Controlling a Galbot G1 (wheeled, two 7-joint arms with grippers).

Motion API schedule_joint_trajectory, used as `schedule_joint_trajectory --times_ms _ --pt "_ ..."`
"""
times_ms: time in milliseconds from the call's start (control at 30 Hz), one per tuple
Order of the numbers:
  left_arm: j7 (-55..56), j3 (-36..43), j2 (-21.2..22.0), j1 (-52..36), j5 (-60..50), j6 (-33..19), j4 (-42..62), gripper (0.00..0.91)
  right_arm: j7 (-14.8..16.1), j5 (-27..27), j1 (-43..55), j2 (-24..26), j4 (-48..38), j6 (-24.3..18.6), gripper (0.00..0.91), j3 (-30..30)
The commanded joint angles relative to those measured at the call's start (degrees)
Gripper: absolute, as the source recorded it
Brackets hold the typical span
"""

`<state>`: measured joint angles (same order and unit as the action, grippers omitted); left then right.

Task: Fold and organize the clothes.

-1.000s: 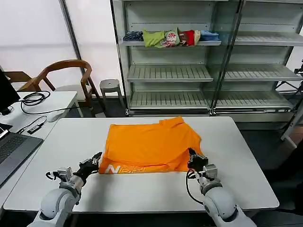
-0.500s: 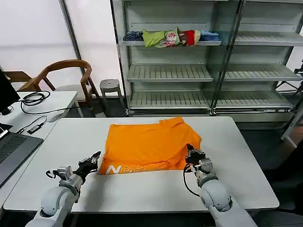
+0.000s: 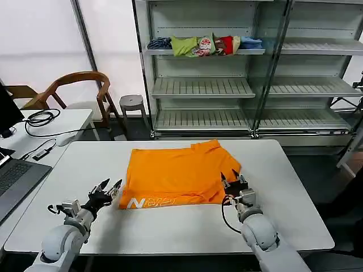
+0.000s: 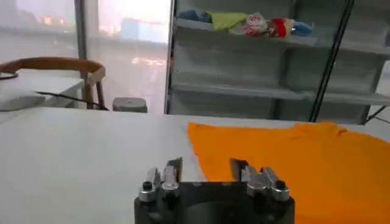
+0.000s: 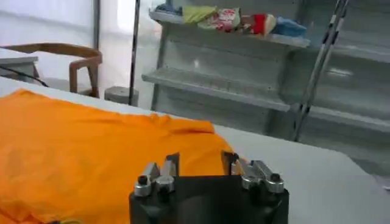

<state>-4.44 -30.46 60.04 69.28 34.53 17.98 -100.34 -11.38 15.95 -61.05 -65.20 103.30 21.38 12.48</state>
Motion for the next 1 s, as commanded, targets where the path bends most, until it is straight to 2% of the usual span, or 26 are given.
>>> schedule_joint_trajectory --times_ms 33,233,333,700,1000 --pt "2.26 0.60 -0.62 7.25 -1.28 2.63 -8.20 0.907 0.11 -0.03 -8.92 1.72 6.98 -0.22 0.907 4.12" --pt "6.00 2.79 0.32 11.04 -4.91 8.73 -11.68 0.907 0.09 0.29 -15.27 2.20 9.72 -0.20 0.907 7.45" --pt "7.61 3.55 0.78 11.45 -4.99 10.09 -11.97 0.907 -0.08 0.77 -16.89 2.13 9.89 -0.22 0.907 8.51" --pt "9.56 4.26 1.64 8.44 -4.48 9.52 -8.22 0.907 -0.32 2.19 -17.91 2.04 7.32 0.74 0.907 10.22" --pt "10.07 4.51 2.09 7.09 -4.32 8.65 -7.01 0.907 0.37 5.01 -13.83 1.49 5.43 0.62 0.907 7.67"
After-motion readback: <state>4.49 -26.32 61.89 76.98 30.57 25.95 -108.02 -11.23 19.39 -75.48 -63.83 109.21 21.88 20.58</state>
